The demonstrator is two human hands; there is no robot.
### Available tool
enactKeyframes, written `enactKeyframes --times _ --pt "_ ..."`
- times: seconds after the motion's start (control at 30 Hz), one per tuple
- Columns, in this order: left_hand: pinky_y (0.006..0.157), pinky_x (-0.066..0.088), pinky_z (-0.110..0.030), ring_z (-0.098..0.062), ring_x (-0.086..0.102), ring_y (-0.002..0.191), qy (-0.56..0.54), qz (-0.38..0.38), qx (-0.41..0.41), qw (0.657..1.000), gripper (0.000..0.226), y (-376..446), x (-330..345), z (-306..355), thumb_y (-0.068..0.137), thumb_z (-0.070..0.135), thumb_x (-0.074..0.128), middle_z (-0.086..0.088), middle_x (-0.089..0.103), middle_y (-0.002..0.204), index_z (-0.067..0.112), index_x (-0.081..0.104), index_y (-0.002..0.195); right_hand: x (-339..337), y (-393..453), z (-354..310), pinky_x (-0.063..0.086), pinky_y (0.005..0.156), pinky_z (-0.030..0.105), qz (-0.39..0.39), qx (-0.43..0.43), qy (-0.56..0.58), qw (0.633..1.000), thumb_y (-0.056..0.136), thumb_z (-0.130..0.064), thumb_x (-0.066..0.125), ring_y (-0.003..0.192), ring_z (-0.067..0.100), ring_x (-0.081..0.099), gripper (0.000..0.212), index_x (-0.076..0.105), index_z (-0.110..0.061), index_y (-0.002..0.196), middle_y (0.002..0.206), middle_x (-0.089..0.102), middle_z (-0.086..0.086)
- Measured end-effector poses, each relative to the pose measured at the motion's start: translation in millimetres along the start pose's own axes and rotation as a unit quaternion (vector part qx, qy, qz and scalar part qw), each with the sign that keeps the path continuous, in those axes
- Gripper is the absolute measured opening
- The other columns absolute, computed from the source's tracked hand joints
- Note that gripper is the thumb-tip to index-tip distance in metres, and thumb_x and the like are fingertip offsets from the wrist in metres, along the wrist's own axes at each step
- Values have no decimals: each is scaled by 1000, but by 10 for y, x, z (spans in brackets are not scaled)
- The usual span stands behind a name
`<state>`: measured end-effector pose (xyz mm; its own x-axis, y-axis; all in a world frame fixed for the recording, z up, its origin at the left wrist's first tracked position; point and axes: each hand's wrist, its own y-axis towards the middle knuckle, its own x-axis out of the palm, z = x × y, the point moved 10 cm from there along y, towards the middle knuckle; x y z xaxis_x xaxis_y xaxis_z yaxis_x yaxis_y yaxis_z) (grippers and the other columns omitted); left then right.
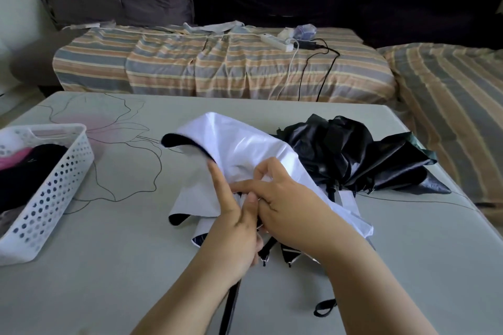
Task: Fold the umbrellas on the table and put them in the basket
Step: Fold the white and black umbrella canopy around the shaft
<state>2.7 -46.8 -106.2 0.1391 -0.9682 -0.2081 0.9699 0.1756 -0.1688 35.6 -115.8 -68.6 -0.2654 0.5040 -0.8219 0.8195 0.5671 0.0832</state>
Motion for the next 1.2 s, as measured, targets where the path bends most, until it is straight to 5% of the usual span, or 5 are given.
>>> enactKeyframes --times 0.47,0.7,0.83,1.0,1.2 --pt "48 51 -28 -18 47 43 -15 -21 118 993 63 -56 -42 317 102 30 30 24 54 51 80 -4 121 -199 -32 30 55 74 24 66 3 321 945 87 9 39 87 11 60 59 49 -38 122 116 58 -23" --pt "45 44 -21 -11 44 47 -323 -14 -12 946 33 162 -115 61 102 24 39 -9 49 140 49 55 115 -486 -225 579 45 70 14 267 156 180 934 90 -15 53 97 6 52 36 52 -33 122 110 46 -17" --pt "39 38 -19 -11 38 45 -386 -19 -25 922 39 224 -145 36 104 18 34 -8 52 88 44 50 128 -328 -269 833 41 99 31 161 245 75 953 80 -39 71 120 16 44 55 50 -33 130 121 37 -11" --pt "34 31 -17 -10 35 42 -424 -38 -34 904 40 238 -130 -10 104 20 30 -10 45 74 38 47 135 -340 -254 955 38 64 13 163 279 93 942 77 -41 75 80 0 53 51 52 -26 120 116 47 -4" --pt "40 44 -21 -15 47 44 -391 -41 -59 918 37 245 -90 -93 104 23 33 -10 57 68 39 50 134 -22 -130 903 55 67 32 116 296 384 867 91 -21 61 53 15 62 21 62 0 85 58 66 5"
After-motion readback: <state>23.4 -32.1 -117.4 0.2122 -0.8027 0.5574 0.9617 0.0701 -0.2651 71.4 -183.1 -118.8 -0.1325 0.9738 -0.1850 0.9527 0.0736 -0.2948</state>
